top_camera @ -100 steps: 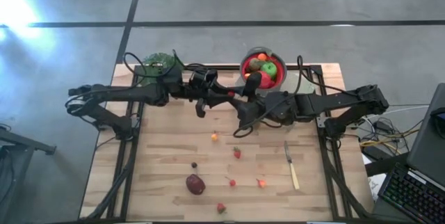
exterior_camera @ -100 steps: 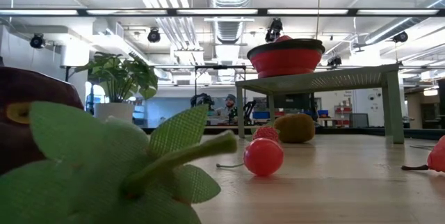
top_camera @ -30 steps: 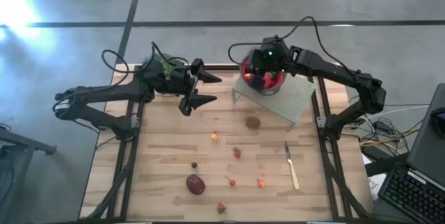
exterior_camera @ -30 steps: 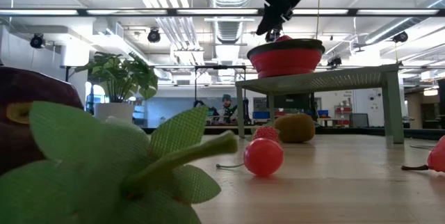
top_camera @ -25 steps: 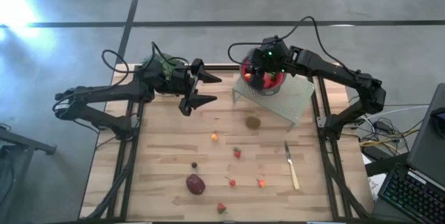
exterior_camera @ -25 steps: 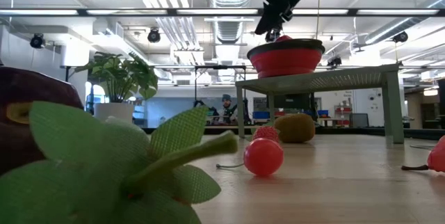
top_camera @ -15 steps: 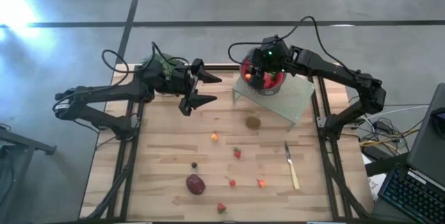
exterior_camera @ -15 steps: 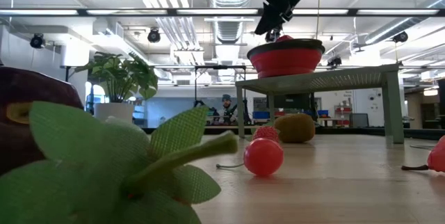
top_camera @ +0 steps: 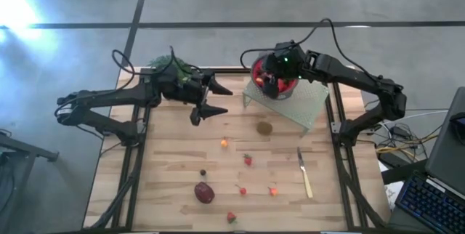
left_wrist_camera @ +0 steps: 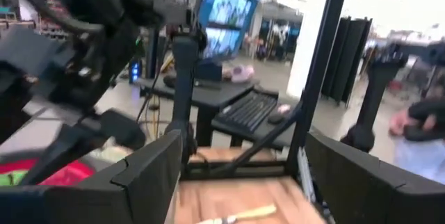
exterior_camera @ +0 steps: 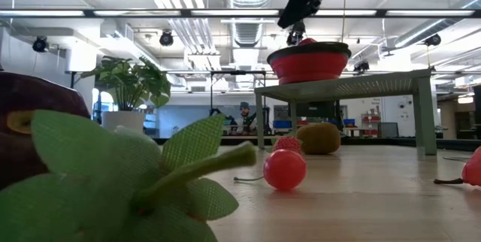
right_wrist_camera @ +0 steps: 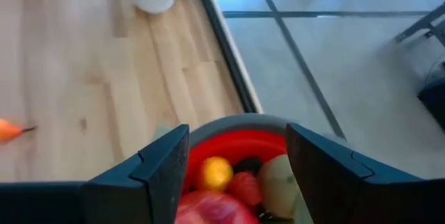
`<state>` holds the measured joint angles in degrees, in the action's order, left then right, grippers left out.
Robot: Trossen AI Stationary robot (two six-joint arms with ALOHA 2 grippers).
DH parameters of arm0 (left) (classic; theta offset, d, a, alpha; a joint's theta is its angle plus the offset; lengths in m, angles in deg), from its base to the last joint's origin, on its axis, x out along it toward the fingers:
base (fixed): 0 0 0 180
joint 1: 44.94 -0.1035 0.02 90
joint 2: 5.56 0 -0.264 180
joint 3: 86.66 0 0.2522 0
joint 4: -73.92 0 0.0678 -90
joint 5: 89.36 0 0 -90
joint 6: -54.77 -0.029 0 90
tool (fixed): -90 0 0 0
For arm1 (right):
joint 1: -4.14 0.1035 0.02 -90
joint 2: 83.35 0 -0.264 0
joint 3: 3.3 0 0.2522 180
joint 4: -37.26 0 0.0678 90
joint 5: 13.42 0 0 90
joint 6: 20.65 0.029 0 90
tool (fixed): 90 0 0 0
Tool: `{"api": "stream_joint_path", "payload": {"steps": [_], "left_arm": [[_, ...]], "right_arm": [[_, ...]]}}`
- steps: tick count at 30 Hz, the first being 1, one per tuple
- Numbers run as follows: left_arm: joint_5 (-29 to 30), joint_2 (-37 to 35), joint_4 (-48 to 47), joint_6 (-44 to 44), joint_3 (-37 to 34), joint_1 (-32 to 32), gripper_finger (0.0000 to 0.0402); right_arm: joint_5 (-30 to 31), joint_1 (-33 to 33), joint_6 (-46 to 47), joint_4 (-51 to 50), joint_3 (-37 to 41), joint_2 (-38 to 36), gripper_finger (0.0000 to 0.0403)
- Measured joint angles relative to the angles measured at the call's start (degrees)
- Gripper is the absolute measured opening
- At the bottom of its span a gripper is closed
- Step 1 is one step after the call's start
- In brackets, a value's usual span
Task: Pick & Place Fruit
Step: Put the red strawberry into the red strainer bowl
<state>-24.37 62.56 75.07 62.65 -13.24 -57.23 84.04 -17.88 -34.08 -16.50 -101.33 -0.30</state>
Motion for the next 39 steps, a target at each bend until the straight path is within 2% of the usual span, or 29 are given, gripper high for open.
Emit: {"api": "stream_joint_path", "payload": {"steps": [5,11,17,27,32,39], "left_arm": [[0.02,-0.03,-6.97,-4.98,0.00,0.02,0.0309],[0.47,-0.03,-17.12,-8.27,0.00,0.39,0.0309],[0.61,-0.03,-25.55,-11.32,0.00,1.52,0.0308],[1.09,-0.05,-27.91,-11.82,0.00,1.48,0.0308],[1.09,-0.05,-27.89,-11.80,0.00,1.47,0.0308],[1.07,-0.05,-27.86,-11.78,0.00,1.46,0.0308]], "right_arm": [[0.02,4.50,3.77,-3.92,-0.01,-0.86,0.0237],[0.44,11.54,9.40,-10.05,0.07,-0.93,0.0218],[5.77,21.16,14.14,-10.83,0.37,-0.82,0.0196],[8.25,33.38,26.45,-9.63,1.44,-0.82,0.0163],[14.43,38.26,29.40,-0.89,6.60,-0.82,0.0148],[13.27,39.91,33.52,16.96,17.72,-0.80,0.0129]]}}
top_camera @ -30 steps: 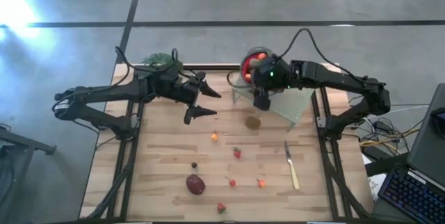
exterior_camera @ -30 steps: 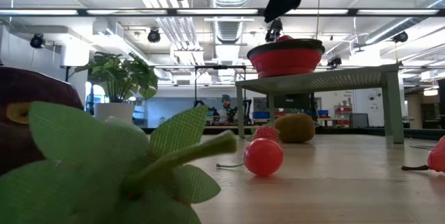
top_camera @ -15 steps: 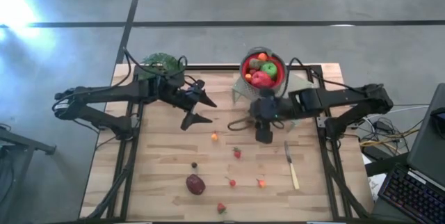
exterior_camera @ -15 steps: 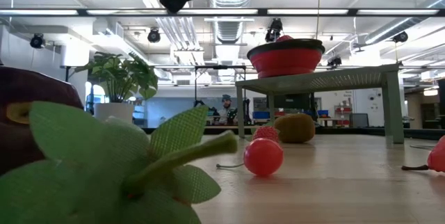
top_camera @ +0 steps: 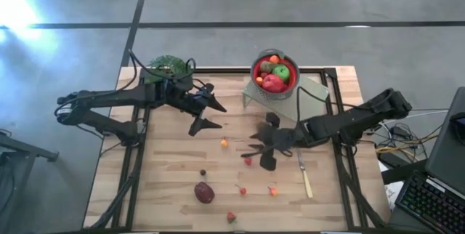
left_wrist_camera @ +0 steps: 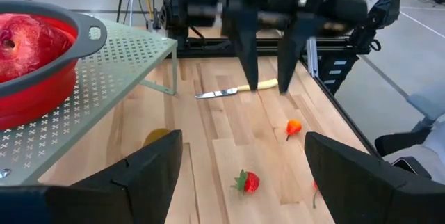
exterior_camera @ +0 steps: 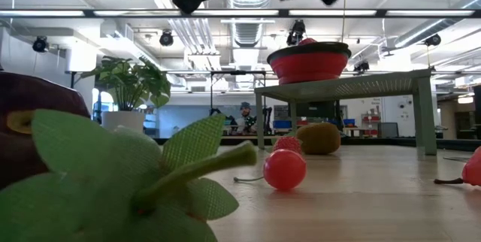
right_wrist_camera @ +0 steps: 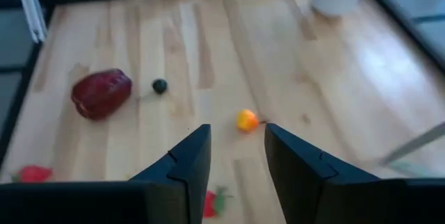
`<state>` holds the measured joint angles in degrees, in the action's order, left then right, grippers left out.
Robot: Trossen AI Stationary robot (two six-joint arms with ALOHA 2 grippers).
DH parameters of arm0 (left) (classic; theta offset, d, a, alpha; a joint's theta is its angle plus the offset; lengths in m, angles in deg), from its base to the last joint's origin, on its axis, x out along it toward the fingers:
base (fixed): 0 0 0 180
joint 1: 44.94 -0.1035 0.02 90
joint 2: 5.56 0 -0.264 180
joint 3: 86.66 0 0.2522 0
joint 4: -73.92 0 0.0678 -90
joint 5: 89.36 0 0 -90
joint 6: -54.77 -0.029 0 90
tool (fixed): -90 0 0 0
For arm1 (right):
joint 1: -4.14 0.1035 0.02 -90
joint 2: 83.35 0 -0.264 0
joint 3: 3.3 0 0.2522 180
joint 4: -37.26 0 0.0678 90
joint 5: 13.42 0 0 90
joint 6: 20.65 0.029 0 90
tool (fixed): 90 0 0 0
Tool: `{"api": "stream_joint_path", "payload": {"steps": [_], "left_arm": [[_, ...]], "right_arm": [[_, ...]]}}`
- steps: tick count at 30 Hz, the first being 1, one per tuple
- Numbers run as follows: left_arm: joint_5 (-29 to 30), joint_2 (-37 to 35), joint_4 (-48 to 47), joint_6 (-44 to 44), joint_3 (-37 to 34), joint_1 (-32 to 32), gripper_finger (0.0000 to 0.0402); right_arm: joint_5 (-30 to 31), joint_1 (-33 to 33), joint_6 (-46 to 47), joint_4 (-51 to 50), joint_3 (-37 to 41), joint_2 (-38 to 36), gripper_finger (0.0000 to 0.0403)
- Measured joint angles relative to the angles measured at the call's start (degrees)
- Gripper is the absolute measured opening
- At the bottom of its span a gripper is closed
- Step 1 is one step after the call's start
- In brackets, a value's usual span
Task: Pick & Place Fruit
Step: Put the red strawberry into the red strainer bowl
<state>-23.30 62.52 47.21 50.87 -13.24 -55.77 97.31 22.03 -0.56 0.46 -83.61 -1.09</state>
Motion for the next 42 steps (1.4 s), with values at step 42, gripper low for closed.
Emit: {"api": "stream_joint_path", "payload": {"steps": [42], "left_arm": [[-0.04,-0.04,-0.07,0.02,0.00,-0.02,0.0308]], "right_arm": [[-3.85,2.84,5.53,19.08,9.47,21.59,0.0218]]}}
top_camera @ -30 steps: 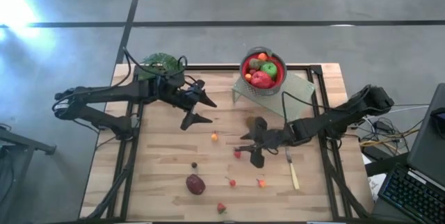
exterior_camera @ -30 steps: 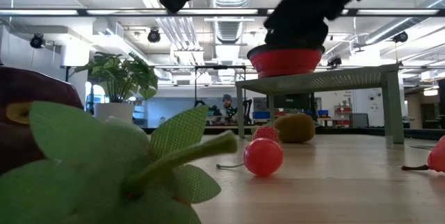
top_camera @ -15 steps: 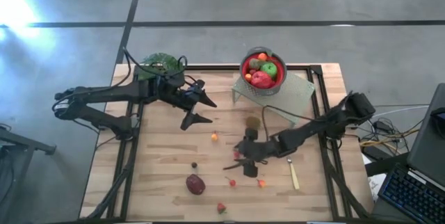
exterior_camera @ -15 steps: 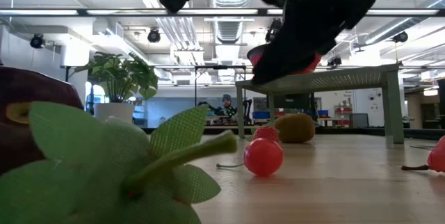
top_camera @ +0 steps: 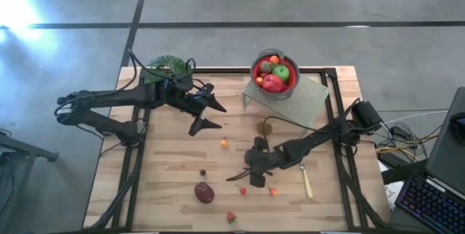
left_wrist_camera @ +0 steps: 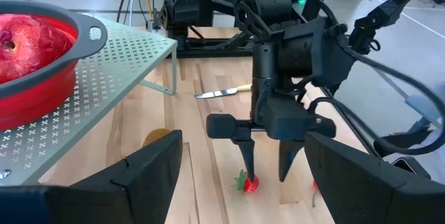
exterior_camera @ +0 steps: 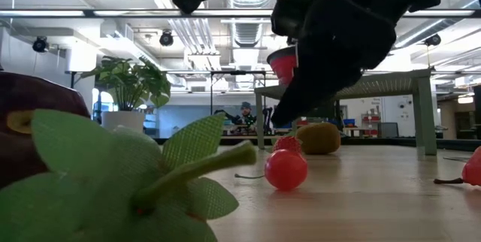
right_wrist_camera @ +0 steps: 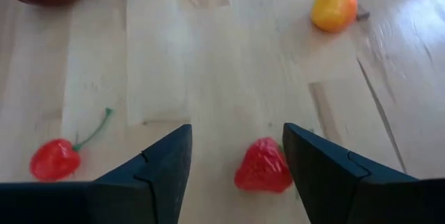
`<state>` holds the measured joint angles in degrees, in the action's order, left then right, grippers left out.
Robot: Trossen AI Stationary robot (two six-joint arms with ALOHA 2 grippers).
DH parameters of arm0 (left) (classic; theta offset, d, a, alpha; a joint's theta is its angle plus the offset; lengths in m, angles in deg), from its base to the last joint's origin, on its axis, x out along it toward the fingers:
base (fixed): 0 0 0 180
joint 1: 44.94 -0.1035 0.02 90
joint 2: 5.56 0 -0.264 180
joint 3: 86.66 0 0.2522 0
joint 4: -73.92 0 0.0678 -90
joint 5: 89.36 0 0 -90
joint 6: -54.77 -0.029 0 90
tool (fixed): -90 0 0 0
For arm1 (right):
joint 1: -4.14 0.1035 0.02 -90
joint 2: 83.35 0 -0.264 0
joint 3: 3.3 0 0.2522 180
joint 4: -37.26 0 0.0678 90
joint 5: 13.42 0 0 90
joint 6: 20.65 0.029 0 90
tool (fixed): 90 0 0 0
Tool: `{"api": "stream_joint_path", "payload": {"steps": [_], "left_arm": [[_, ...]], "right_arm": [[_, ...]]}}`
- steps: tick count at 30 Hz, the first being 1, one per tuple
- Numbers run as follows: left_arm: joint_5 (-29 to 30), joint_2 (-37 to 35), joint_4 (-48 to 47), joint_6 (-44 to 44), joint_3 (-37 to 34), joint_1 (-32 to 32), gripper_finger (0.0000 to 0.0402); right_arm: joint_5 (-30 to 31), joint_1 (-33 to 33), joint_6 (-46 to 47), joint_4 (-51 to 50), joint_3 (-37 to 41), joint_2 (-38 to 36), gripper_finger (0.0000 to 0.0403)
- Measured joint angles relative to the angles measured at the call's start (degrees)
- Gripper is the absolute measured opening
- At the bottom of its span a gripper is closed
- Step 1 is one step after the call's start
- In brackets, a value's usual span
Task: Pick & Place Fruit
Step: Put the red strawberry into the red strainer bowl
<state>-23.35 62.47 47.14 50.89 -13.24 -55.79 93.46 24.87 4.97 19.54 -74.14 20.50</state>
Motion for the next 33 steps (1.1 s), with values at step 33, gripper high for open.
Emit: {"api": "stream_joint_path", "payload": {"steps": [33], "left_arm": [[-0.02,0.02,0.02,0.00,0.00,0.02,0.0308]], "right_arm": [[3.89,-1.95,8.29,6.99,3.15,7.26,0.0245]]}}
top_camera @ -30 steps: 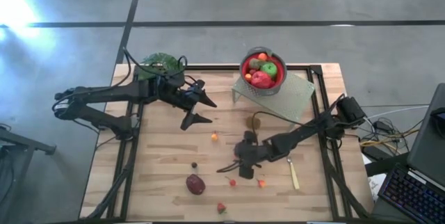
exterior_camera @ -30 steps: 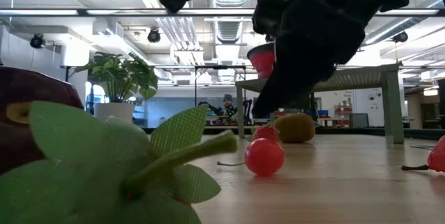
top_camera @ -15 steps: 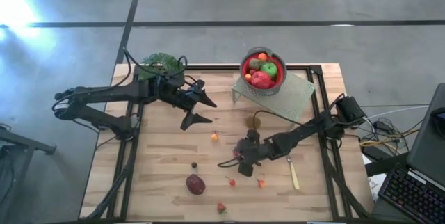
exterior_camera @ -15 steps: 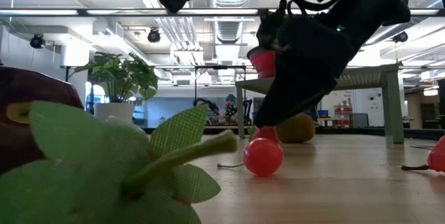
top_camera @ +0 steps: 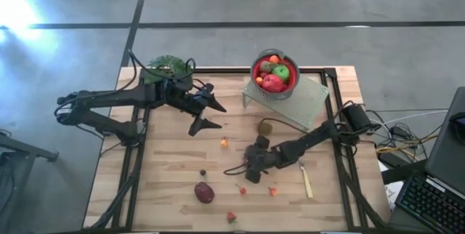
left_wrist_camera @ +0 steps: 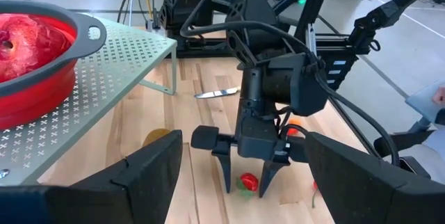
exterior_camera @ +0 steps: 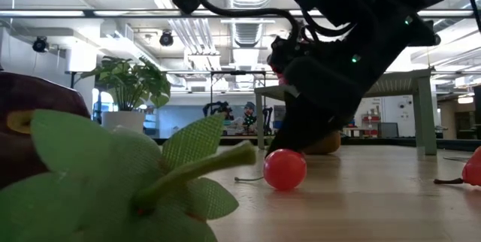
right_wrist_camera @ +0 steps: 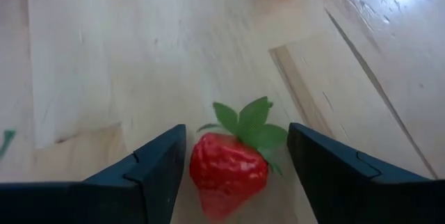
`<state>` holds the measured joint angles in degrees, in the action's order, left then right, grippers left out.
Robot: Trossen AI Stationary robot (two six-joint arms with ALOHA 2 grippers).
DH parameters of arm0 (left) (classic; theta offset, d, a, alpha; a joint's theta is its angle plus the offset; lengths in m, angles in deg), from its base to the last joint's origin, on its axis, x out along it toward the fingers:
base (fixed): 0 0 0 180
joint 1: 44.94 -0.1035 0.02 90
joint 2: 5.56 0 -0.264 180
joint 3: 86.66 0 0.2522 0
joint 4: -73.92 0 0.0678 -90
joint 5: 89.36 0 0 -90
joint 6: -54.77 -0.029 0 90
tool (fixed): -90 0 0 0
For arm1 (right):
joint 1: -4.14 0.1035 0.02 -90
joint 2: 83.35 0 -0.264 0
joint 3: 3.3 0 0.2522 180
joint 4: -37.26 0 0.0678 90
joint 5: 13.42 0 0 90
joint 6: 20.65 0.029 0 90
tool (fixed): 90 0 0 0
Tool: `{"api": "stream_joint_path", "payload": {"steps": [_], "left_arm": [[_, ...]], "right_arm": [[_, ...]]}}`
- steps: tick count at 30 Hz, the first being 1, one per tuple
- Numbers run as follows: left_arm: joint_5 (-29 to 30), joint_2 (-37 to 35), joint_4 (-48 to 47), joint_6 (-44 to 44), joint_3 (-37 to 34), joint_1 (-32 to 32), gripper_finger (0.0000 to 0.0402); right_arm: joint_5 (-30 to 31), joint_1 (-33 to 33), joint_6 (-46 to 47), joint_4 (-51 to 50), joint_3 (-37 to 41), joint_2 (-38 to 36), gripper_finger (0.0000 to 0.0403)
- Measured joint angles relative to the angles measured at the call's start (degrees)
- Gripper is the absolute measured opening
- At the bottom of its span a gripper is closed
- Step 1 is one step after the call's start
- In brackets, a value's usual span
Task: Pick & Place Fruit
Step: Put the red strawberry into the red strainer bowl
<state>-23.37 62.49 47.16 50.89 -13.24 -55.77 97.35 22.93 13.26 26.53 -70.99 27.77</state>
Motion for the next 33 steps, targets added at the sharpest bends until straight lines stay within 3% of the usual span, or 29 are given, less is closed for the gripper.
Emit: {"api": "stream_joint_path", "payload": {"steps": [17,33], "left_arm": [[0.00,0.00,0.00,0.00,0.00,0.00,0.0308],[0.02,0.01,0.02,0.00,0.00,0.00,0.0308]], "right_arm": [[-4.13,-0.13,-0.89,-3.35,-0.20,-4.37,0.0083],[-4.56,-0.22,-5.70,-3.50,-0.41,-10.11,0.0076]]}}
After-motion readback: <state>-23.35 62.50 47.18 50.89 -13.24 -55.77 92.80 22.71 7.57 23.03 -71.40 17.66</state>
